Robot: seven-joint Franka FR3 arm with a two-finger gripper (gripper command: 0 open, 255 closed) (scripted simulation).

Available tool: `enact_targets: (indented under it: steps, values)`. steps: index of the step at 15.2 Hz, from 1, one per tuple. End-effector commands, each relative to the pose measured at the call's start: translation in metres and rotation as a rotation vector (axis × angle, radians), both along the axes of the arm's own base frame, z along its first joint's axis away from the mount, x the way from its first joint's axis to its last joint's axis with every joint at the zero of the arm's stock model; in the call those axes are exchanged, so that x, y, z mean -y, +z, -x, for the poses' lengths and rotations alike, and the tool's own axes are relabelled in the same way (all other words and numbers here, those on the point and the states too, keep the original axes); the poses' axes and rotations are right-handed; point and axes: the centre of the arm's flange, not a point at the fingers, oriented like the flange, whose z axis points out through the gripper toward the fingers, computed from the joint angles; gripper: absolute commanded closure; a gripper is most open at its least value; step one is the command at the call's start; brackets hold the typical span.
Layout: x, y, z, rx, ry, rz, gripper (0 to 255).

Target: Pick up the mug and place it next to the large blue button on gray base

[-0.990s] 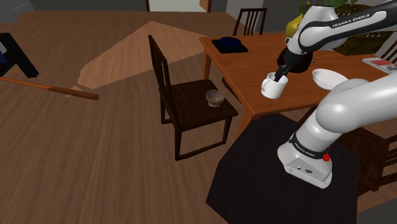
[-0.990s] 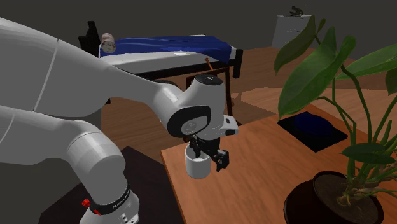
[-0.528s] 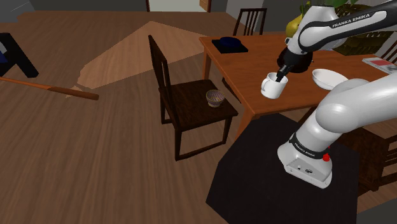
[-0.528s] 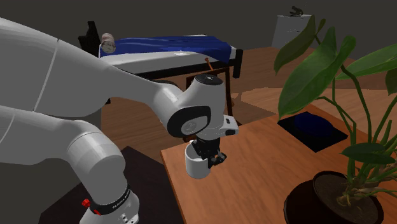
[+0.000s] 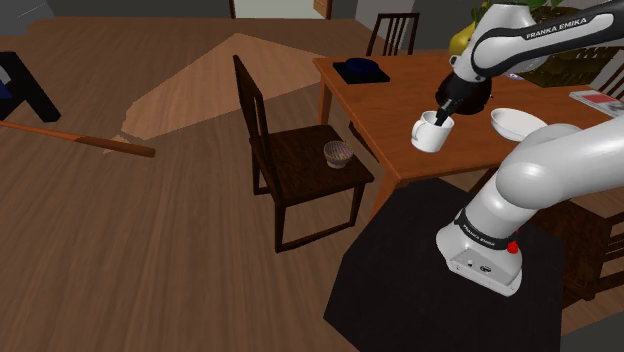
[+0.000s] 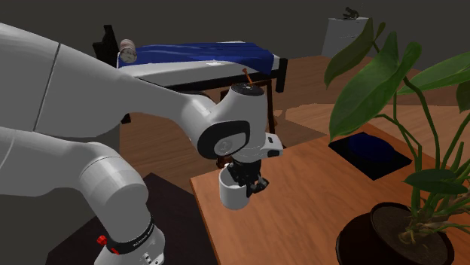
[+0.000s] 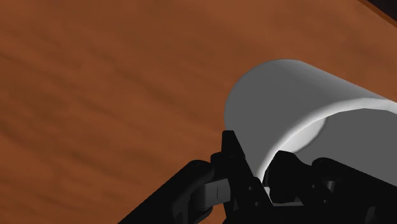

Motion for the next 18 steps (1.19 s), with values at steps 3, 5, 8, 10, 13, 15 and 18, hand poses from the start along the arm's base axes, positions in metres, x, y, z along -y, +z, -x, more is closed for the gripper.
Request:
enact_targets:
  steps: [3, 5, 8, 10, 13, 15, 18]
  values:
    - [-0.001, 0.021, 0.0, 0.0, 0.0, 0.0, 255]
    - [-0.001, 0.031, 0.0, 0.0, 0.0, 0.0, 255]
    - [-0.001, 0.047, 0.0, 0.0, 0.0, 0.0, 255]
    - [-0.001, 0.058, 0.0, 0.0, 0.0, 0.0, 255]
    - [-0.001, 0.074, 0.0, 0.0, 0.0, 0.0, 255]
    - [-0.001, 0.084, 0.0, 0.0, 0.0, 0.0, 255]
    - [-0.001, 0.1, 0.0, 0.0, 0.0, 0.0, 255]
